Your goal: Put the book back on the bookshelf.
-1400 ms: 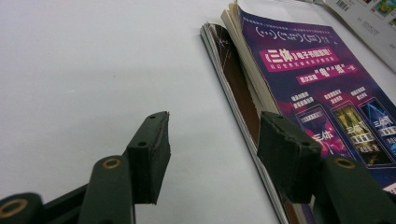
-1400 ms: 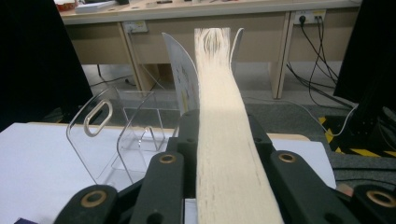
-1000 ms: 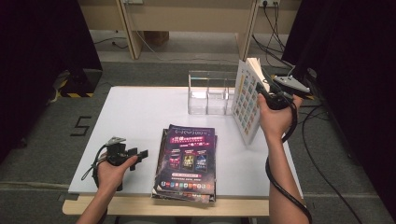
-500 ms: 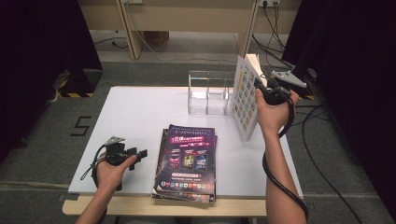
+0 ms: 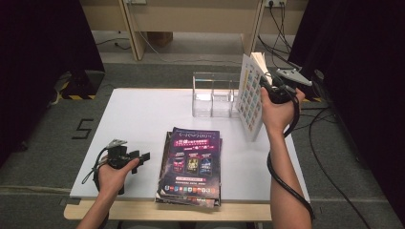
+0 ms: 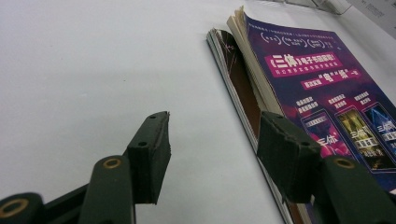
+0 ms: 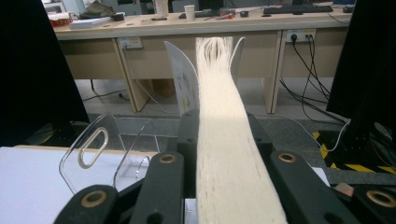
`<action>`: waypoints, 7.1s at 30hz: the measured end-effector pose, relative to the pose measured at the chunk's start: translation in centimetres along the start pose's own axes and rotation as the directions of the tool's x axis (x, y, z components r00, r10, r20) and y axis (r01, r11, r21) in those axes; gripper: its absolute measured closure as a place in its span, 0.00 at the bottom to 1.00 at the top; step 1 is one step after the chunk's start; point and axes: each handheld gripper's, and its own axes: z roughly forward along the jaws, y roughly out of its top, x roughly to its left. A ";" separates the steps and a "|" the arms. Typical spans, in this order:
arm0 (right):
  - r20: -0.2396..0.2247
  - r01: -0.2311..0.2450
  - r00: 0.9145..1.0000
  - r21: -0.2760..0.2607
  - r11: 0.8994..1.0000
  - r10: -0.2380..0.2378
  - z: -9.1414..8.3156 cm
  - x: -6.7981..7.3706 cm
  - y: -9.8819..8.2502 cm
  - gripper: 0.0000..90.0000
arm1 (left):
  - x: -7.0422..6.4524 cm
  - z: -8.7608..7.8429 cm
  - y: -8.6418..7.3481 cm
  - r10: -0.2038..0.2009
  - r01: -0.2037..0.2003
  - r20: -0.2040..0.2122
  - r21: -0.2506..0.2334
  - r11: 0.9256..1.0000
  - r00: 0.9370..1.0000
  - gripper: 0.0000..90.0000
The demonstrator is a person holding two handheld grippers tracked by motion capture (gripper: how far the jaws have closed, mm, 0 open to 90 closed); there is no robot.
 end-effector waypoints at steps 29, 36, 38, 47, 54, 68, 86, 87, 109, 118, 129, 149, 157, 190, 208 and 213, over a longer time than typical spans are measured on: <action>0.007 0.001 1.000 -0.010 1.000 -0.001 2.1 0.3 0.8 0.83 | 0.3 0.0 0.0 -0.006 0.006 -0.007 0.003 1.000 1.000 0.48; 0.011 -0.002 1.000 -0.005 1.000 0.002 2.6 0.3 1.0 0.83 | 0.3 0.0 0.0 -0.008 0.008 -0.006 0.003 1.000 1.000 0.48; 0.014 -0.003 1.000 -0.002 1.000 0.003 2.7 0.2 1.0 0.83 | 0.3 0.1 0.0 -0.007 0.007 -0.006 0.003 1.000 1.000 0.48; 0.016 -0.013 1.000 -0.002 1.000 0.013 3.2 0.2 1.1 0.83 | 0.4 0.0 0.0 -0.008 0.008 -0.004 0.004 1.000 1.000 0.48; 0.017 -0.012 1.000 -0.004 1.000 0.013 3.5 0.2 1.2 0.83 | 0.5 0.1 0.0 -0.008 0.008 -0.009 0.005 1.000 1.000 0.48; 0.025 -0.018 1.000 -0.008 1.000 0.018 4.2 0.2 1.5 0.83 | 0.5 0.1 0.0 -0.010 0.010 -0.009 0.002 1.000 1.000 0.48; 0.032 -0.023 0.999 -0.006 1.000 0.023 5.3 0.1 1.7 0.83 | 0.6 0.1 0.0 -0.007 0.007 -0.009 0.009 1.000 1.000 0.48; 0.032 -0.021 0.999 -0.006 1.000 0.021 5.3 0.1 1.7 0.83 | 0.6 0.2 -0.1 -0.009 0.009 -0.008 0.008 1.000 1.000 0.48; 0.040 -0.025 0.999 -0.008 1.000 0.025 6.8 -0.1 2.0 0.83 | 0.7 0.2 0.0 -0.007 0.007 -0.011 0.007 1.000 1.000 0.49; 0.042 -0.031 0.999 -0.007 0.999 0.031 7.3 -0.1 2.0 0.83 | 0.7 0.3 -0.1 -0.007 0.007 -0.006 0.013 1.000 1.000 0.49; 0.048 -0.038 0.998 -0.007 0.999 0.038 7.7 -0.2 2.0 0.83 | 0.7 0.3 -0.1 -0.006 0.006 -0.008 0.014 1.000 1.000 0.49; 0.052 -0.051 0.997 -0.006 0.999 0.052 9.1 -0.4 1.7 0.82 | 0.8 0.2 -0.1 -0.009 0.009 -0.007 0.010 1.000 1.000 0.49; 0.059 -0.035 0.998 0.001 0.999 0.035 9.3 -0.5 1.0 0.82 | 0.7 0.5 -0.3 -0.004 0.004 -0.006 0.020 1.000 1.000 0.49; 0.070 -0.021 0.997 0.074 0.997 0.016 6.8 -1.2 -0.3 0.70 | -0.2 0.5 -0.4 0.013 -0.013 0.006 0.019 1.000 1.000 0.49; 0.054 -0.026 0.998 0.067 0.997 0.023 5.1 -1.2 -1.2 0.68 | -0.8 0.8 -0.5 0.030 -0.031 0.019 0.032 0.999 0.999 0.49; 0.053 -0.037 0.998 0.064 0.997 0.034 4.6 -1.0 -1.4 0.68 | -1.0 0.8 -0.4 0.031 -0.032 0.022 0.032 0.999 0.999 0.49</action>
